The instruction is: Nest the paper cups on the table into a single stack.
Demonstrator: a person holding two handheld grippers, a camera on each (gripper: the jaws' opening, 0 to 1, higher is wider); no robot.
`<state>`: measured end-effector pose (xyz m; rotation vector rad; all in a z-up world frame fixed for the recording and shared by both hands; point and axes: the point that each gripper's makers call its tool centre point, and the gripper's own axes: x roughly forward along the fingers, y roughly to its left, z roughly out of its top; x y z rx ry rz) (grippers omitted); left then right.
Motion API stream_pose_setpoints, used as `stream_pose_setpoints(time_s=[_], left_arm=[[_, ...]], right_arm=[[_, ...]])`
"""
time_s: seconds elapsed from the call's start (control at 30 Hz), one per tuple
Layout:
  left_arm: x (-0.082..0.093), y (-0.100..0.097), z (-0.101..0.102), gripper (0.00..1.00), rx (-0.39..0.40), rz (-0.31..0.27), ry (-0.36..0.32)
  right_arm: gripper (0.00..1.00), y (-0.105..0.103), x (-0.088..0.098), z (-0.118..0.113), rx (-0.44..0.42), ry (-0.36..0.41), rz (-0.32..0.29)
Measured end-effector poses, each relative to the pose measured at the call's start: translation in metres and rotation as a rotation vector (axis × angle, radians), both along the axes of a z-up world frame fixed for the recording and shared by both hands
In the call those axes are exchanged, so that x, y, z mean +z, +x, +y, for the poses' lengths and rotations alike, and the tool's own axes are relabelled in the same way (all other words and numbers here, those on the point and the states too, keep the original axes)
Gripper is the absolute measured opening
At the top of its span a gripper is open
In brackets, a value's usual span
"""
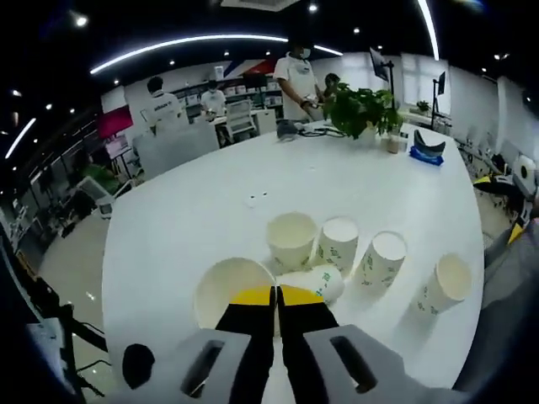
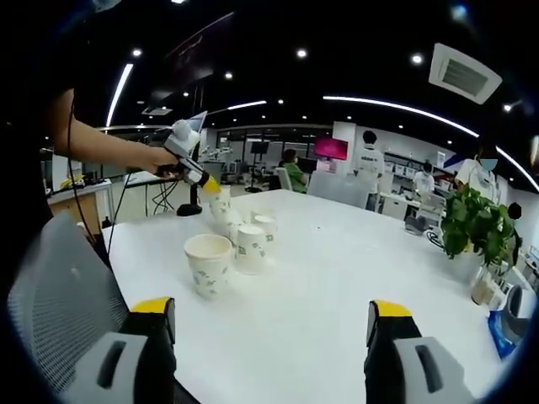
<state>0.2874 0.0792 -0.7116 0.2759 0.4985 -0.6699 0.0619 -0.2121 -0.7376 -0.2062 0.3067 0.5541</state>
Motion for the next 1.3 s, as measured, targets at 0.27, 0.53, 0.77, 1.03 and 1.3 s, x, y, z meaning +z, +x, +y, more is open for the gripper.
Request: stream_pose_setpoints(time_s=[0.27,0.53,0.77,1.03,1.3], left_arm=[[0.033,-0.029,-0.021,0.0,-0.062,-0.032,-0.029],[0.052,-0.055,-0.041,0.0,-0.125,-0.038,-0.04],[0.066,-0.084,-0.06,0.0,-0.198,-0.022,-0.061],[0.082,-0.118,-0.09,0.0,-0.301,-0.016,-0.05],[0.087,-0.145,-0.117,0.0,-0.402,-0.005,-0.046]], right_arm=[[0.96,0.0,0.001,-0.001,-0.004,-0.002,-0.005],[0.96,0.0,0.001,-0.001,-0.005,-0.002,-0.005],[0.96,0.0,0.002,-0.001,-0.006,-0.003,-0.004],[0.97,-0.001,0.002,0.002,0.007,0.007,-0.002],[0.98,-0.001,0.003,0.001,0.003,0.013,-0.006]])
